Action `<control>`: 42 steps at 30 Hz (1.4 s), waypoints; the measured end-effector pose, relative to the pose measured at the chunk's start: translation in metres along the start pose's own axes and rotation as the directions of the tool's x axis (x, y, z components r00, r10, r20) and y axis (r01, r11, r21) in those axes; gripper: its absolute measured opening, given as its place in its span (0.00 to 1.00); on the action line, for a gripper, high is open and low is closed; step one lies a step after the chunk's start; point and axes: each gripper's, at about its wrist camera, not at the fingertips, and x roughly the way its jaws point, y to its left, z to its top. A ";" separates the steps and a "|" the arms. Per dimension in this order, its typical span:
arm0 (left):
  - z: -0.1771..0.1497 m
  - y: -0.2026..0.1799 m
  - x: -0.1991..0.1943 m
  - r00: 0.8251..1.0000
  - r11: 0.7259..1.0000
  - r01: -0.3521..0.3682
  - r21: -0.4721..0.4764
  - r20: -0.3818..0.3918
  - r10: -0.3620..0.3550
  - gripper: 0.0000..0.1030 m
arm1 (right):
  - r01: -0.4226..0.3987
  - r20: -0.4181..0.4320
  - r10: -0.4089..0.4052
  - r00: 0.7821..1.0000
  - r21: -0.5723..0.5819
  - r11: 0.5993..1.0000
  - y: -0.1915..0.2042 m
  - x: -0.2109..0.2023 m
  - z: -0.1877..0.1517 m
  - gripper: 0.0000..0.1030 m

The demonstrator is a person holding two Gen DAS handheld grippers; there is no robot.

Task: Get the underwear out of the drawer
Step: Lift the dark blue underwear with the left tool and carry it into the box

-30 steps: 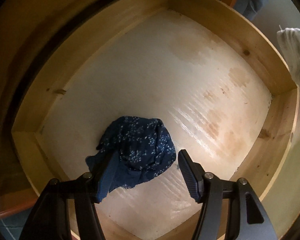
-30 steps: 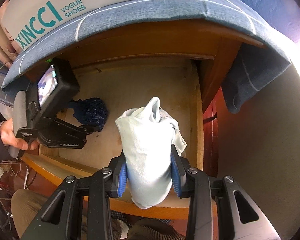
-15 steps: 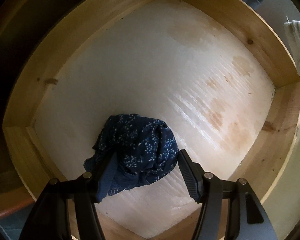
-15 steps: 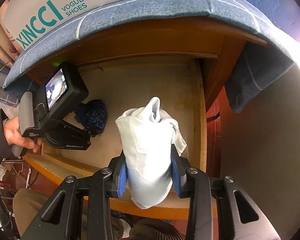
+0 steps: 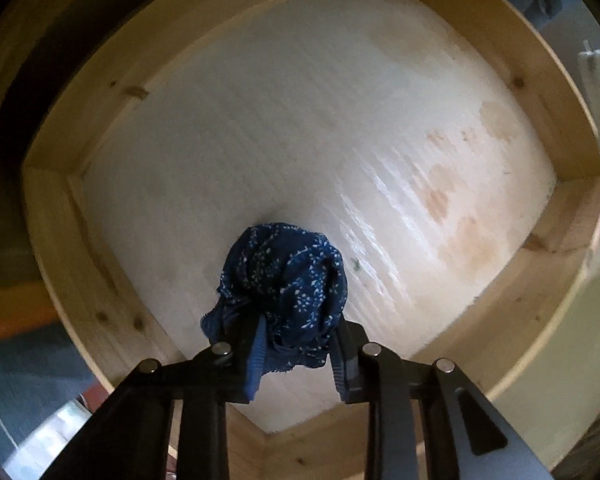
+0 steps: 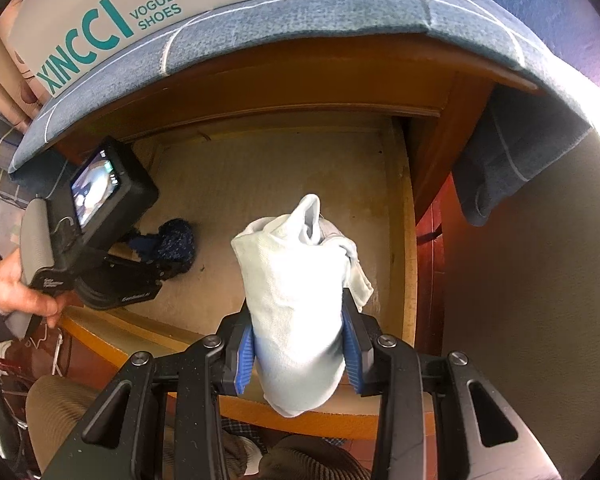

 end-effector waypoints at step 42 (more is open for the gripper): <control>-0.125 -0.033 -0.184 0.886 0.955 0.011 -0.295 0.446 0.128 0.26 | 0.018 -0.012 -0.018 1.000 -0.032 0.999 0.015 0.009 -0.001 0.33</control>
